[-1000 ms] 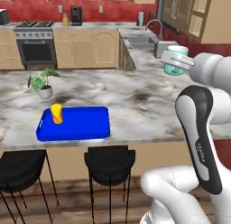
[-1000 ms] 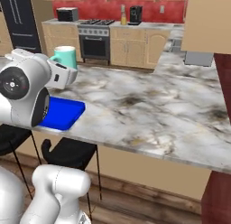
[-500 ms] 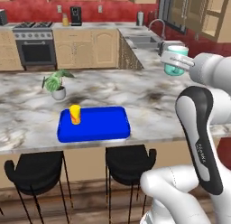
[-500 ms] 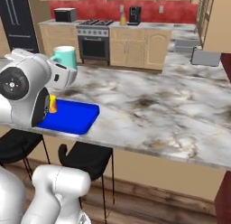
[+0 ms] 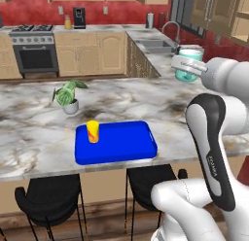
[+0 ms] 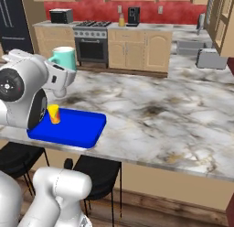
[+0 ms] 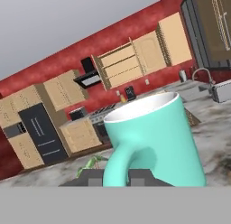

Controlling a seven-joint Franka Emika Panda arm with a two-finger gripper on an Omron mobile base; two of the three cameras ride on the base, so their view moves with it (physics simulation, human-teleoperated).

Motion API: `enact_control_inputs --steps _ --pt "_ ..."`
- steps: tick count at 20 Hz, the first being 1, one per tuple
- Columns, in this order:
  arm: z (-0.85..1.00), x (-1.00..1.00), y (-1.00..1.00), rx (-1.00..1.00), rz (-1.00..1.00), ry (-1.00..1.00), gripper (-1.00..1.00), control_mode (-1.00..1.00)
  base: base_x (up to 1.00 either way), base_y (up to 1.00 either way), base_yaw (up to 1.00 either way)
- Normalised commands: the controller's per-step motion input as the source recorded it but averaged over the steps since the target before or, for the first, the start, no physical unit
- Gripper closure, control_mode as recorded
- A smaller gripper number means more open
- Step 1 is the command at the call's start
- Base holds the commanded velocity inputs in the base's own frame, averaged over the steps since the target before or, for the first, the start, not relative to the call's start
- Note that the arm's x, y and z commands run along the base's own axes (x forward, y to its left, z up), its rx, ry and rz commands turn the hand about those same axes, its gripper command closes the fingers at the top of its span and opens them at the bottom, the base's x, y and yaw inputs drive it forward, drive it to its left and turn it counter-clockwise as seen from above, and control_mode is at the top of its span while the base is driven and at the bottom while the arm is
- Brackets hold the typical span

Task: There is a tray on the dining counter. Grab the cup, mug, and pitcher and place them on the tray. The pitcher may be placed next to the tray if it cannot fit the tray.

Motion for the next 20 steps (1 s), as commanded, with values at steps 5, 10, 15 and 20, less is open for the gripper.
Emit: enact_control_inputs --steps 5,10,15,20 --pt "0.0 0.0 0.0 0.0 0.0 0.0 1.0 1.0 0.51 0.0 -0.01" --pt "0.0 0.0 0.0 0.0 0.0 0.0 1.0 1.0 0.02 0.0 0.0" --pt "-0.07 -0.15 0.22 0.0 0.05 0.0 1.0 -1.0 0.0 0.0 0.0" --pt "-0.33 -0.13 0.34 0.0 0.17 0.09 1.0 -1.0 0.0 0.0 0.0"
